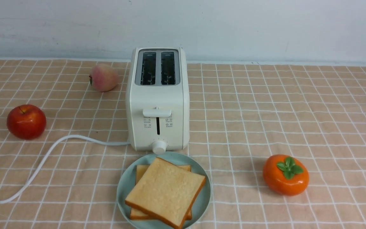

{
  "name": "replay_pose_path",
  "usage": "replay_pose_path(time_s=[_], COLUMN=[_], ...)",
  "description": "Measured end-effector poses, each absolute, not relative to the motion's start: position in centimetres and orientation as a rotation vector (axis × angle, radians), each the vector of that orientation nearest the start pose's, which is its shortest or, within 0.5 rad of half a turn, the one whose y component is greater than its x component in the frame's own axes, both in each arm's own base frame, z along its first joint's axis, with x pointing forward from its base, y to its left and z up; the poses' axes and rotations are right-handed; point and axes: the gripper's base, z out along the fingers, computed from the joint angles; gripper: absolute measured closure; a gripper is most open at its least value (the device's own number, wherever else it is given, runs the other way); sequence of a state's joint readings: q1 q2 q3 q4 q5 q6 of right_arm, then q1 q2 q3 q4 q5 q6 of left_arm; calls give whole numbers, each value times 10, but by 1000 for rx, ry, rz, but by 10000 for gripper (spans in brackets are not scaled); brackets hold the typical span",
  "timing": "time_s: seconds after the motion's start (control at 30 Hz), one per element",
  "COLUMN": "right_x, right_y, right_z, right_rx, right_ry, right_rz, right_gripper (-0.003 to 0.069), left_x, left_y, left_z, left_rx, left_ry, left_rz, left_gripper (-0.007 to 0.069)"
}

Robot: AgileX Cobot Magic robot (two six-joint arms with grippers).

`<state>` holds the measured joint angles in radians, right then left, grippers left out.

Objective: Take toasted bread from bread machine on light coffee tablecloth place on plate.

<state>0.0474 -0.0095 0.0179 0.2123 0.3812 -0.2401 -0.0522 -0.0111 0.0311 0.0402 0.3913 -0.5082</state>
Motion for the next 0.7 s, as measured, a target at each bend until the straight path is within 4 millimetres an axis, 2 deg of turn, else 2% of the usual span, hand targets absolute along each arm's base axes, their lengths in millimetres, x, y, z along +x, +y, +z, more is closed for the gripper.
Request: replay_pose_path(time_s=[0.7], right_x=[52], right_y=[9], right_z=[174], right_rx=[-100], right_ry=[1872], right_rz=[98], right_gripper=[514], left_x=[52], left_y=[-1], left_z=[168], left_rx=[-409], left_ry=[1865], left_rz=[-340], left_gripper=[533])
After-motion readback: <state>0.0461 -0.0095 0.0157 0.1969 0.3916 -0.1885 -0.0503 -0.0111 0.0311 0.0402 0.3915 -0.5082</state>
